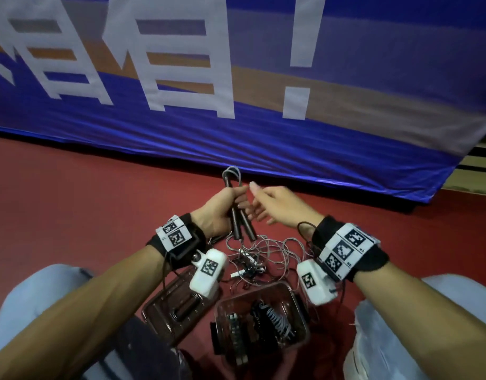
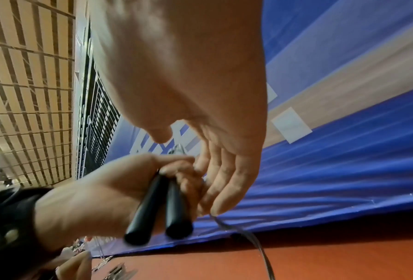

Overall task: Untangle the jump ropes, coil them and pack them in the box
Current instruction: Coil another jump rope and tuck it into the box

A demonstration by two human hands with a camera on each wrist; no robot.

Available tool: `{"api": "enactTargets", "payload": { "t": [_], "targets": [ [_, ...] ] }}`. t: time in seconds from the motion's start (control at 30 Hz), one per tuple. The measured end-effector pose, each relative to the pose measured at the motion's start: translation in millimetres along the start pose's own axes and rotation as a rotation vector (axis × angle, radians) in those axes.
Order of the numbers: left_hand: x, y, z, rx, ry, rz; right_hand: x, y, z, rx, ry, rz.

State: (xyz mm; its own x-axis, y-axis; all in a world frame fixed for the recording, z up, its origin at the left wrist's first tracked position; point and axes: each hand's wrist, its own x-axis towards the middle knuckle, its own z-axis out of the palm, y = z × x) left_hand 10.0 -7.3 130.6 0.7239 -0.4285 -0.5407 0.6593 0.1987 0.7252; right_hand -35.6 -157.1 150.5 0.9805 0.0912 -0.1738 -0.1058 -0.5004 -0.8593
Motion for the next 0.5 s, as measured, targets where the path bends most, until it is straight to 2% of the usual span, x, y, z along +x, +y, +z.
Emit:
{"api": "enactTargets", "payload": {
  "t": [0.13, 0.2, 0.3, 0.4, 0.5],
  "targets": [
    [-6.1, 2.8, 12.7, 0.098, 0.012, 0.200, -7.6, 4.6, 10.9, 0.159, -0.022, 0.040],
    [-5.6, 3.1, 14.3, 0.183, -0.017, 0.253, -13.6, 2.0, 9.4, 0.221, -0.062, 0.071],
    [-7.2, 2.8, 18.2, 0.278, -0.064, 0.267, -23.3, -5.1, 8.7, 0.420, -0.156, 0.050],
    [-13.5, 0.5, 29.6, 0.290, -0.123, 0.259, -30.8, -9.7, 9.6, 0.539, -0.171, 0.070],
    [-25.9, 0.1, 35.3, 0.587, -0.184, 0.204, -33.4, -9.7, 7.2, 0.581, -0.190, 0.113]
  ]
}}
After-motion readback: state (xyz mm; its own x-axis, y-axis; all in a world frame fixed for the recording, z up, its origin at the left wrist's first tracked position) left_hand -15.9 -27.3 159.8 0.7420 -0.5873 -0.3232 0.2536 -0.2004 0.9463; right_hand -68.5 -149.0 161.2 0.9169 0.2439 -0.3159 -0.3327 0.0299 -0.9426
